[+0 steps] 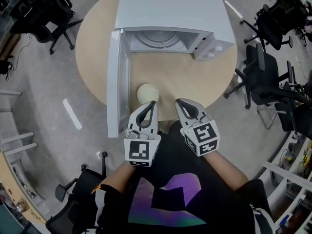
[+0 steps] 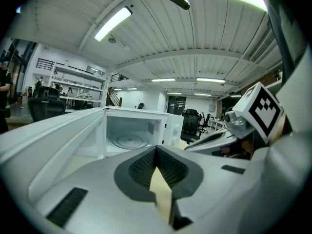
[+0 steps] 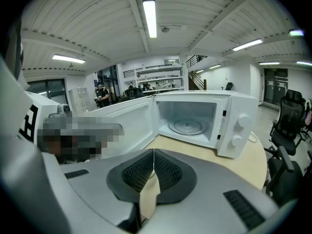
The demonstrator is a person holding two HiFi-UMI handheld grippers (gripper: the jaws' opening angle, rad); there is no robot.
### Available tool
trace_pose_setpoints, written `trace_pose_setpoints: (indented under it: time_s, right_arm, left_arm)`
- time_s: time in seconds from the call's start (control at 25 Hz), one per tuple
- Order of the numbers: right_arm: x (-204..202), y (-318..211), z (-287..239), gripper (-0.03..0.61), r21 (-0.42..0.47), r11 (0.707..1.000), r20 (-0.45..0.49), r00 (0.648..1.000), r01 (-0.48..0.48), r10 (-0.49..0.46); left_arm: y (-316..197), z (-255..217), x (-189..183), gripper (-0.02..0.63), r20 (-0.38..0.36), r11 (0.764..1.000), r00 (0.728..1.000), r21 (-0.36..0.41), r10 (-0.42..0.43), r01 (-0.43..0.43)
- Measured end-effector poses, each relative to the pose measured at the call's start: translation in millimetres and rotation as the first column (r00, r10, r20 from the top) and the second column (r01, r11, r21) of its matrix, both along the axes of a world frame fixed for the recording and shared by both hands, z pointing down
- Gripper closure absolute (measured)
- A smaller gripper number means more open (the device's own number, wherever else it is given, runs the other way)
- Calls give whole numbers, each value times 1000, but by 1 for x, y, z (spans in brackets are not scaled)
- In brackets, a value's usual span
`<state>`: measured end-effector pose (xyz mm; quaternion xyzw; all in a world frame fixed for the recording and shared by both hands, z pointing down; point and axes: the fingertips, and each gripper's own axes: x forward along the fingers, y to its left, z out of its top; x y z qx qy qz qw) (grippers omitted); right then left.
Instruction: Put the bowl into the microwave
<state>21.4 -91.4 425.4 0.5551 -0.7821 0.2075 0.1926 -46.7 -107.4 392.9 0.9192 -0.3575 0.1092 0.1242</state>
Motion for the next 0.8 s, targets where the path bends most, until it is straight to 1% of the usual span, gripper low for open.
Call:
trace_pose_setpoints:
  time_s: [0.2, 0.44, 0.8]
  right_arm:
    - [-5, -3, 5, 563, -17, 999, -3, 1000, 28, -28]
    - [-9, -11, 14, 563, -39, 997, 37, 997, 68, -67]
    - [-18, -16, 36, 563, -78, 988, 69, 989, 134, -128]
  left_arm:
    - [-1, 6, -2, 568, 1, 1000, 1000, -16, -11, 11]
    - [0, 13, -7, 568, 22, 998, 998, -28, -54, 55]
    - [1, 26, -11, 568, 56, 993, 993, -36, -109, 111]
